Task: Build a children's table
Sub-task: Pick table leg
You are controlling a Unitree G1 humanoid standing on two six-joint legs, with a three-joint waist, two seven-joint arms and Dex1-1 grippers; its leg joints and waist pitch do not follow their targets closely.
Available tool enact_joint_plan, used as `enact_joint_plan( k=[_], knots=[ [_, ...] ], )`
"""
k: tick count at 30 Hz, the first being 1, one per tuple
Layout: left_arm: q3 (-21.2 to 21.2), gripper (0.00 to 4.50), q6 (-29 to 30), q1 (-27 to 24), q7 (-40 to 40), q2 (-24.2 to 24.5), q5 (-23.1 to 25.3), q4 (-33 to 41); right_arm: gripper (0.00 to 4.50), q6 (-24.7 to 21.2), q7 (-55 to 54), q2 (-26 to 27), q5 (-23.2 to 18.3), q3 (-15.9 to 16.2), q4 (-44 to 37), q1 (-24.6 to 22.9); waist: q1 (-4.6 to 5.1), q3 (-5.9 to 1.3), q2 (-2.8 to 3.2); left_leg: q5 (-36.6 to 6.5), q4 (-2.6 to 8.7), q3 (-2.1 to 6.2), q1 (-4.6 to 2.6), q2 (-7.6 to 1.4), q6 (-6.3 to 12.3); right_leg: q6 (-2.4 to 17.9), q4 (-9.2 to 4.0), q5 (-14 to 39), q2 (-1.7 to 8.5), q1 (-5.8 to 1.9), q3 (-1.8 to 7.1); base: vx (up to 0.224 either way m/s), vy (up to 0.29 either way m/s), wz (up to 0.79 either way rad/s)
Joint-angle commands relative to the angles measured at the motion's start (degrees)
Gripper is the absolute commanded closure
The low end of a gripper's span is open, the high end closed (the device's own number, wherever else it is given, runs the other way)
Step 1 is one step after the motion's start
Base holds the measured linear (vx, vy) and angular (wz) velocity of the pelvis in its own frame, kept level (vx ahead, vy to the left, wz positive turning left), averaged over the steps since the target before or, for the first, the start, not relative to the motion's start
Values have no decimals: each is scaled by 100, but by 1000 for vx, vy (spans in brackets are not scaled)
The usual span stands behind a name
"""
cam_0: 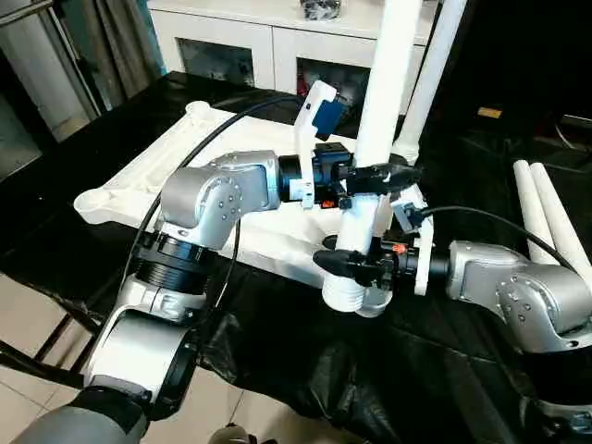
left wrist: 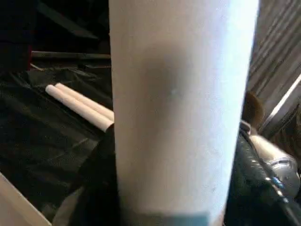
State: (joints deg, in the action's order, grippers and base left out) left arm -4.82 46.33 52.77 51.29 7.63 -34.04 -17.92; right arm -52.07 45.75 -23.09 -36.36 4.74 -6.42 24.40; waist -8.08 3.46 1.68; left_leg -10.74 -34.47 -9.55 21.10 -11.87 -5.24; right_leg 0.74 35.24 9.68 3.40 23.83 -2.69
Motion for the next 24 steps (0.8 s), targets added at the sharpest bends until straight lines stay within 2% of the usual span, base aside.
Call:
enact_joint_plan(
  k=[1, 2, 3, 5, 6, 8, 9, 11, 12, 13, 14, 15, 16, 17, 18, 20, 21, 22, 23, 24],
  knots=[
    [450, 158, -465, 272, -289, -172, -123, -47, 255, 109, -347, 113, 71, -280, 98, -100, 4, -487, -20, -443, 301, -6, 2, -12, 36, 1152, -364, 663, 325, -434, 190, 0, 0, 0],
    [467, 158, -482, 275, -300, -180, -128, -53, 255, 114, -357, 120, 70, -286, 98, -102, 4, -484, -25, -433, 296, -11, 14, -1, 45, 1182, -376, 630, 327, -439, 187, 0, 0, 0],
    [681, 157, -909, 318, -360, -270, -164, -95, 256, 223, -477, 225, 70, -384, 92, -139, -7, -492, -20, -423, 298, -4, 12, -5, 50, 1181, -378, 631, 336, -442, 184, 0, 0, 0],
    [1000, 157, -1190, 419, -483, -368, -335, -119, 257, 305, -671, 370, 46, -546, 113, -161, -4, -497, -26, -422, 294, -2, 17, -3, 58, 1204, -362, 530, 335, -446, 183, 0, 0, 0],
    [1152, 157, -1238, 487, -549, -403, -444, -125, 257, 350, -763, 432, 40, -621, 131, -164, -6, -497, 74, -446, 293, 10, 3, -4, 46, 1218, -346, 543, 331, -427, 176, 0, 0, 0],
    [1454, 157, -1515, 645, -696, -454, -549, -124, 257, 711, -1005, 647, 83, -841, 186, -201, 16, -487, 17, -542, 297, -5, 4, -4, 46, 1229, -372, 577, 328, -426, 177, 0, 0, 0],
    [1454, 157, -1515, 645, -696, -454, -549, -124, 257, 711, -1005, 647, 83, -841, 186, -201, 20, -481, 18, -566, 299, -10, 7, -1, 47, 1228, -373, 623, 330, -419, 175, 0, 0, 0],
    [1573, 157, -1692, 658, -536, -302, -530, -162, 258, 1224, -1276, 804, 295, -964, 213, -282, 21, -479, 19, -510, 301, -12, 9, 5, 71, 1128, -384, 731, 325, -422, 178, 0, 0, 0],
    [1573, 157, -1692, 658, -536, -302, -530, -162, 258, 1224, -1276, 804, 295, -964, 213, -282, 36, -475, 17, -489, 306, -15, 17, 14, 77, 1056, -387, 813, 316, -424, 176, 0, 0, 0],
    [1312, 157, -1817, 479, -183, -75, -243, -138, 259, 1390, -1501, 863, 464, -1020, 184, -351, 32, -474, 66, -483, 321, -5, -2, 3, 76, 957, -422, 965, 327, -397, 177, 0, 0, 0],
    [1271, 157, -1842, 458, -151, -51, -201, -137, 259, 1410, -1516, 863, 486, -1017, 182, -357, 32, -474, 66, -483, 321, -5, -2, 3, 76, 957, -422, 965, 327, -397, 177, 0, 0, 0],
    [654, 157, -2237, 139, 314, 299, 431, -129, 259, 1705, -1728, 845, 814, -956, 162, -438, 40, -470, 59, -492, 330, -7, -4, 12, 70, 857, -446, 1098, 313, -395, 179, 0, 0, 0],
    [251, 157, -2519, -61, 565, 518, 825, -167, 259, 1725, -1804, 779, 955, -891, 128, -484, 52, -467, 49, -489, 371, 20, 8, -14, 46, 652, -443, 1277, 320, -390, 185, 0, 0, 0],
    [-514, 157, -3133, -481, 1105, 928, 1518, -339, 259, 1669, -1760, 631, 1054, -793, 28, -600, 59, -472, 77, -542, 374, 15, -23, -10, 0, 514, -470, 1462, 322, -377, 191, 0, 0, 0],
    [-552, 157, -3160, -503, 1135, 948, 1549, -350, 259, 1663, -1754, 624, 1053, -790, 21, -606, 74, -473, 85, -556, 378, 15, -17, -14, -13, 446, -464, 1480, 318, -387, 205, 0, 0, 0],
    [-1079, 157, -3605, -822, 1583, 1228, 1985, -619, 259, 1680, -1762, 599, 1064, -828, -51, -717, 98, -497, 117, -534, 370, -9, -22, -7, -52, 471, -435, 1322, 315, -383, 214, 0, 0, 0],
    [-1236, 157, -3715, -939, 1800, 1305, 2071, -758, 259, 1693, -1842, 634, 1045, -910, -84, -775, 107, -523, 129, -442, 364, 8, -12, -8, -43, 541, -412, 1019, 321, -388, 213, 0, 0, 0],
    [-1343, 157, -3736, -1018, 1967, 1349, 2111, -897, 259, 1744, -1921, 681, 1018, -999, -111, -832, 126, -517, 152, -492, 364, -2, -19, -15, -57, 633, -398, 868, 314, -365, 210, 0, 0, 0],
    [-1408, 157, -3884, -1028, 2051, 1355, 2195, -1082, 259, 1768, -1954, 687, 1019, -1030, -140, -881, 144, -515, 145, -588, 370, -1, -19, -19, -84, 755, -384, 811, 325, -373, 205, 0, 0, 0],
    [-1462, 157, -4030, -1029, 2108, 1358, 2279, -1245, 259, 1794, -1975, 686, 1029, -1044, -163, -921, 136, -514, 175, -631, 367, -1, -27, -13, -85, 794, -400, 846, 326, -363, 200, 0, 0, 0]
  ],
)
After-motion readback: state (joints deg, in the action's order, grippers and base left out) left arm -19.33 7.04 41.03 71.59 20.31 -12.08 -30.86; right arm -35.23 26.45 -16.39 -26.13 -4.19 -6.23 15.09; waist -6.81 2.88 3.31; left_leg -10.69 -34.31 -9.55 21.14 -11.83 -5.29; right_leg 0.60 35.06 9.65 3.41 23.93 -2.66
